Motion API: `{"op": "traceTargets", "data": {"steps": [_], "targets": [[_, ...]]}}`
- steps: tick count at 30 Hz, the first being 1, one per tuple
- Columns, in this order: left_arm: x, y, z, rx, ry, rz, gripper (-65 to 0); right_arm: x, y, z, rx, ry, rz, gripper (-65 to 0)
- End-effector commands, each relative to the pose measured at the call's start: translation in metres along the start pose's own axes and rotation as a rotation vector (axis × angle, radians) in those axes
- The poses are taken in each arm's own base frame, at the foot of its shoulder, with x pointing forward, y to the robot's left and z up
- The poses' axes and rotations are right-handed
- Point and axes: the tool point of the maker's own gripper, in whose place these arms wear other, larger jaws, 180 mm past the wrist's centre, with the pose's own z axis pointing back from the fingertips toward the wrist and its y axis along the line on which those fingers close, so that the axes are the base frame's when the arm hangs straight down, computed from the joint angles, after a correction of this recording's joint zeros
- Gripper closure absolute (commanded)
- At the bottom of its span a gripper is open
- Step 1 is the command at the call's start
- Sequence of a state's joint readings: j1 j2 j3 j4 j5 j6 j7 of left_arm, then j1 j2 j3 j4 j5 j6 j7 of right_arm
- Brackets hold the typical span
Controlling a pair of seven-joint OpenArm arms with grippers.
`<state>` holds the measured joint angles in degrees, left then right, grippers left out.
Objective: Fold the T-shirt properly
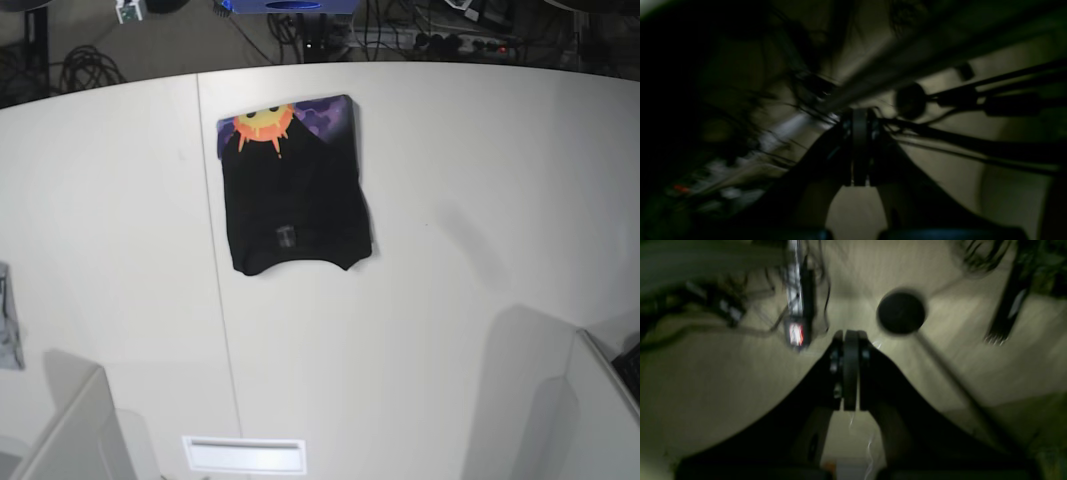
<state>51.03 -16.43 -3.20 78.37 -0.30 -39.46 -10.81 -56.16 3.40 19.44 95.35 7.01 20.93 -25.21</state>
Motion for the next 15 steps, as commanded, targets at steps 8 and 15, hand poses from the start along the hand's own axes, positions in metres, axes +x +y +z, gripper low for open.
{"op": "traceTargets", "data": {"steps": [8,15], "targets": [[-0.056,0.022,-0.046,-0.014,0.13,0.154,0.0,-0.054,0.019,-0.074,0.111,0.147,-0.033,0.0],[-0.088,0.033,-0.082,0.029,0.232,0.315,0.0,-0.075,0.021,-0.123,0.131,0.251,-0.133,0.0]]}}
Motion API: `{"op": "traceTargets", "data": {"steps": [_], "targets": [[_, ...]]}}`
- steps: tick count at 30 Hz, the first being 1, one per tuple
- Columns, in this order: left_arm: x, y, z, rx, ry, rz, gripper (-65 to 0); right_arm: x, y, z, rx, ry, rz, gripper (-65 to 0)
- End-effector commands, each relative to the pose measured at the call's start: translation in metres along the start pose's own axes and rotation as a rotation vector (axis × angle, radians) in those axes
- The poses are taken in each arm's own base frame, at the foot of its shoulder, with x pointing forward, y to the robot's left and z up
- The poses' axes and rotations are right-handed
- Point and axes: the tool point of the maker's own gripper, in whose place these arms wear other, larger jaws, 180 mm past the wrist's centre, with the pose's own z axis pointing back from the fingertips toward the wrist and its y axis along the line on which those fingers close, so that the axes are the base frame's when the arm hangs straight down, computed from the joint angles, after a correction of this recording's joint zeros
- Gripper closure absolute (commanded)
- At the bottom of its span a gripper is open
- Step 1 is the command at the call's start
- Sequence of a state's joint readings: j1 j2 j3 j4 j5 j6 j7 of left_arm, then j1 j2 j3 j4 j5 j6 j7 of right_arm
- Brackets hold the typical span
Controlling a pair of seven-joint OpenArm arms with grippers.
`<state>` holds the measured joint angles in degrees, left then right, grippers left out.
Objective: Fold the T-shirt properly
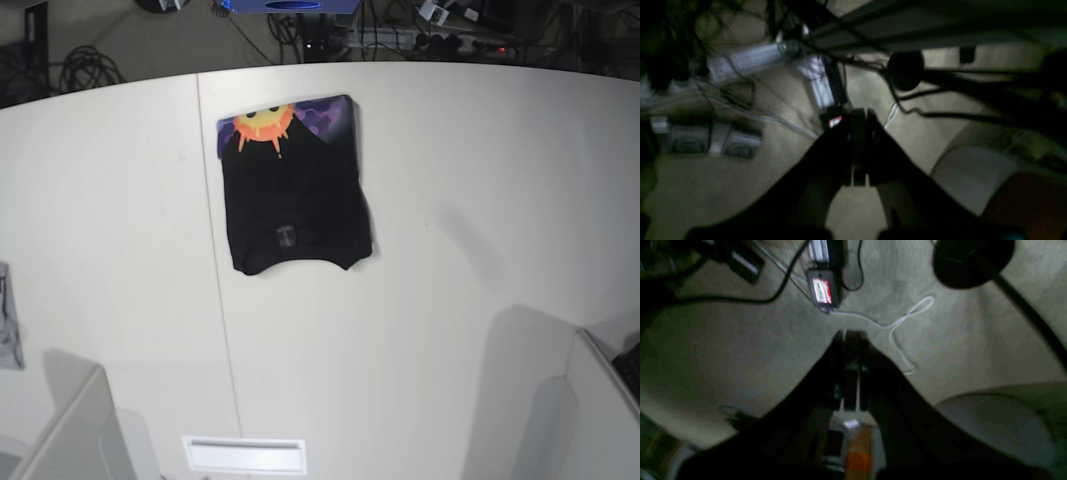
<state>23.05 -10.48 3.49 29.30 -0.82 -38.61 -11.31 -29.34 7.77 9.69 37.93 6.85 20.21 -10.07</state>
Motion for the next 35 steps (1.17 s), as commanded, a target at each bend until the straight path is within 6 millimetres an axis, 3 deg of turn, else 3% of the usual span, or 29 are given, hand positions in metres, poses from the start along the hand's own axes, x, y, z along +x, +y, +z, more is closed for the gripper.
{"op": "traceTargets", "data": {"steps": [1,4,9,16,19,22,27,35], "targets": [[-0.005,0.001,-0.002,0.008,0.009,0.018,0.0,-0.006,-0.01,-0.002,-0.007,0.025,0.0,0.0],[0.002,0.004,-0.017,0.04,0.026,0.05,0.0,0.001,-0.003,-0.017,0.015,0.041,0.032,0.0],[0.018,0.001,-0.032,0.041,-0.015,0.11,0.0,0.006,0.009,-0.026,0.044,0.017,0.155,0.0],[0.026,0.0,-0.038,0.036,-0.018,0.117,0.0,0.036,0.011,-0.033,-0.103,-0.107,0.17,0.0],[0.026,0.002,-0.037,0.04,-0.019,0.117,0.0,0.038,0.019,-0.035,-0.095,-0.118,0.164,0.0],[0.041,0.005,-0.039,0.042,-0.049,0.105,0.0,0.039,0.021,-0.035,-0.092,-0.122,0.157,0.0],[0.051,0.007,-0.039,0.041,-0.067,0.084,0.0,0.038,0.017,-0.035,-0.1,-0.115,0.156,0.0],[0.054,0.008,-0.04,0.041,-0.071,0.081,0.0,0.034,0.023,-0.036,-0.09,-0.108,0.157,0.0]]}}
